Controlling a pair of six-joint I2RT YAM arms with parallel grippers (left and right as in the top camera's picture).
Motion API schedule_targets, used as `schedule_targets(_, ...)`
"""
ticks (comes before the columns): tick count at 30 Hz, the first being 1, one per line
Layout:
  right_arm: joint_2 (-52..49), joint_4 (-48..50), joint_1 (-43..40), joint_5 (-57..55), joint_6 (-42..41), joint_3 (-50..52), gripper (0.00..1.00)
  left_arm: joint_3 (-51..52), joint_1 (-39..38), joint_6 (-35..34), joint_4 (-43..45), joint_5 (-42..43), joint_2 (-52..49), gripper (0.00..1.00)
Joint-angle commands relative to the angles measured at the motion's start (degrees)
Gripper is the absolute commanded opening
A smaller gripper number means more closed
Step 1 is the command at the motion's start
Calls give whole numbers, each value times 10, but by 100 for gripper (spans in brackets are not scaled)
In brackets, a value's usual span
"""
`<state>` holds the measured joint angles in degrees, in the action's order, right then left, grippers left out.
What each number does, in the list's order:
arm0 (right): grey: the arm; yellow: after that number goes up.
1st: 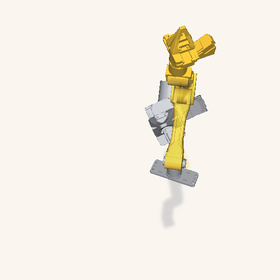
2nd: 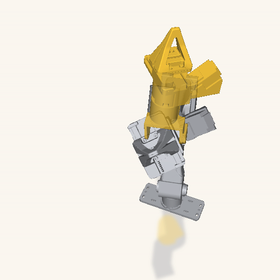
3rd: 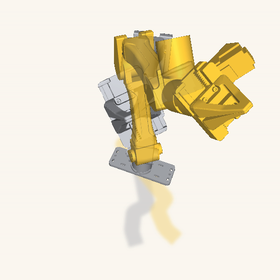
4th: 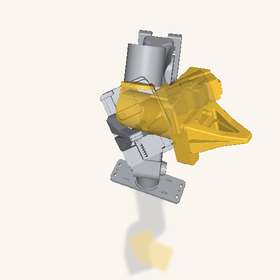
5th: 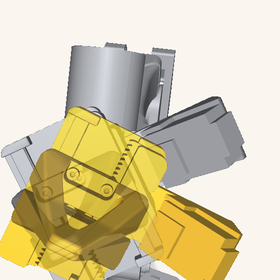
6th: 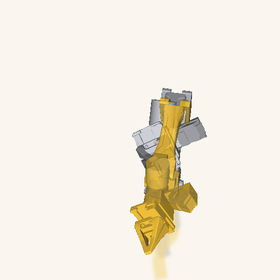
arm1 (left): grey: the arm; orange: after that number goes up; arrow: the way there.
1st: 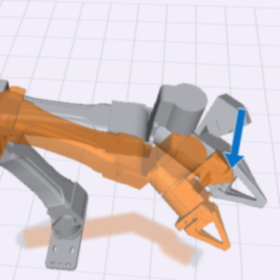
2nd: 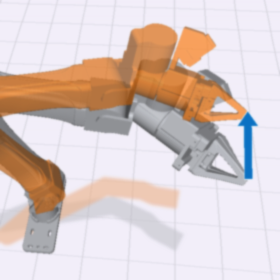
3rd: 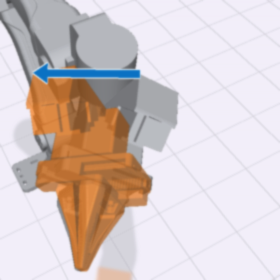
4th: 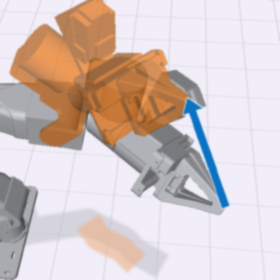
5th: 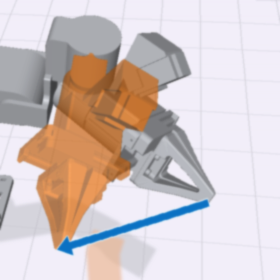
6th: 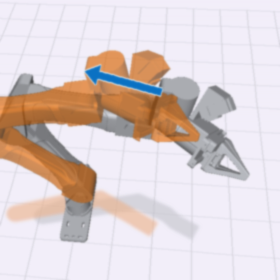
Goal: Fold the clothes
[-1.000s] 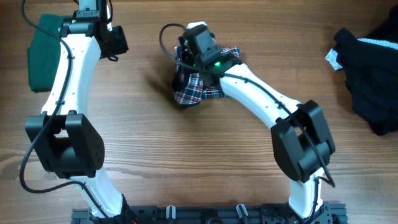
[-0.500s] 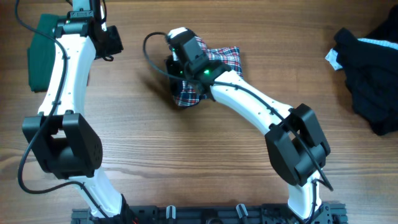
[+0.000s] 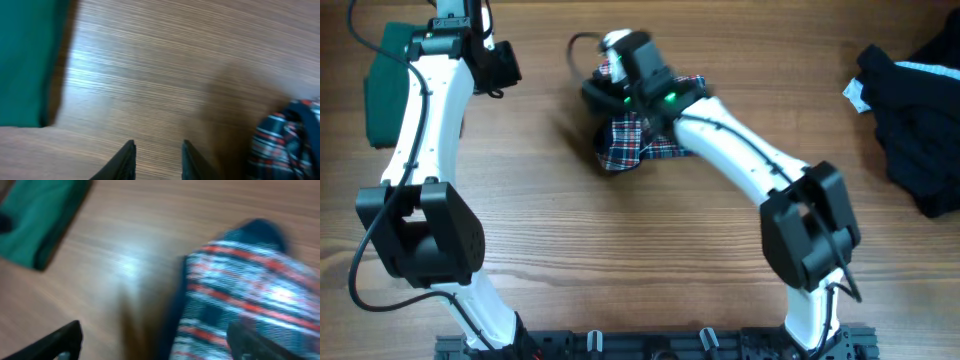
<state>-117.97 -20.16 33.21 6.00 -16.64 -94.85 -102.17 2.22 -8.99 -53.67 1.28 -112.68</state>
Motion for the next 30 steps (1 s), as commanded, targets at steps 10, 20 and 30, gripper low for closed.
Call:
schedule_targets(10, 57, -89, -159, 2, -28, -21, 99, 2, -57, 58, -72, 162, -26, 26)
schedule_targets(20, 57, -111, -206, 45, -31, -21, 100, 2, -137, 58, 30, 238, -84, 30)
schedule_targets(30, 57, -125, -229, 57, -31, -21, 99, 2, -164, 56, 85, 259, -109, 30)
